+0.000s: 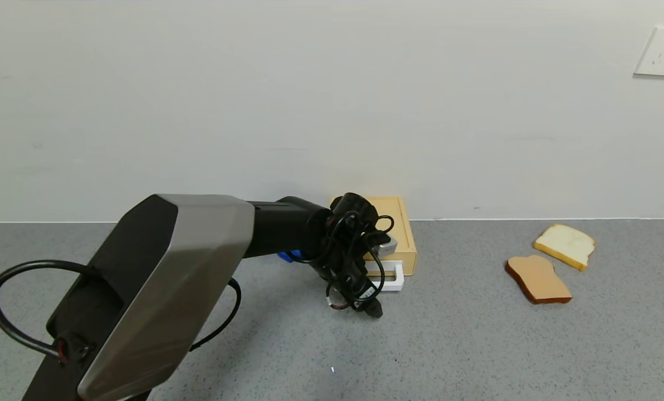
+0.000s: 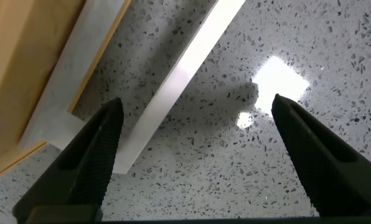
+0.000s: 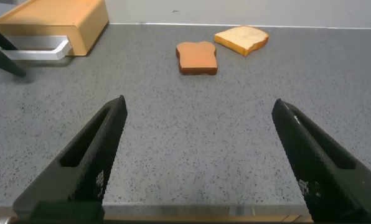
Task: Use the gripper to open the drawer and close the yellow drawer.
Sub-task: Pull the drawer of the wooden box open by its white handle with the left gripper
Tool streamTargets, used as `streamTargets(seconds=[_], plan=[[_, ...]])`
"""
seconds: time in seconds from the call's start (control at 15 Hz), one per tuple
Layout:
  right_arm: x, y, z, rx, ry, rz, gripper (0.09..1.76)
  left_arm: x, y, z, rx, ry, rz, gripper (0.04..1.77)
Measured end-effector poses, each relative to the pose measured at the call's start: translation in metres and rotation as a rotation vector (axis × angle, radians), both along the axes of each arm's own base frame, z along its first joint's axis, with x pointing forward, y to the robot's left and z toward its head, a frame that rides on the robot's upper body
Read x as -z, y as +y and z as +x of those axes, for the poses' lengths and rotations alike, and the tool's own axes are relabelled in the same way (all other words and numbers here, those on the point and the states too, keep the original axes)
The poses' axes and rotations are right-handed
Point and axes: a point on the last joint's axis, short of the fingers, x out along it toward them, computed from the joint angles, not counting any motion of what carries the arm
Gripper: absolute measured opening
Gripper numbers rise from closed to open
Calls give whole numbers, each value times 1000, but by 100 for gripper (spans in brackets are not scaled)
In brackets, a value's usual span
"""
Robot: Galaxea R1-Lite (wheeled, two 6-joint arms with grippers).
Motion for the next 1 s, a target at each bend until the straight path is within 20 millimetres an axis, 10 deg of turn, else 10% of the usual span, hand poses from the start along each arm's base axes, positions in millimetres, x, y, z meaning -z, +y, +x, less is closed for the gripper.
streamTargets(seconds=[1.0], plan=[[0, 0, 0, 0, 0, 0, 171, 7, -3, -22, -16, 150, 58, 172]])
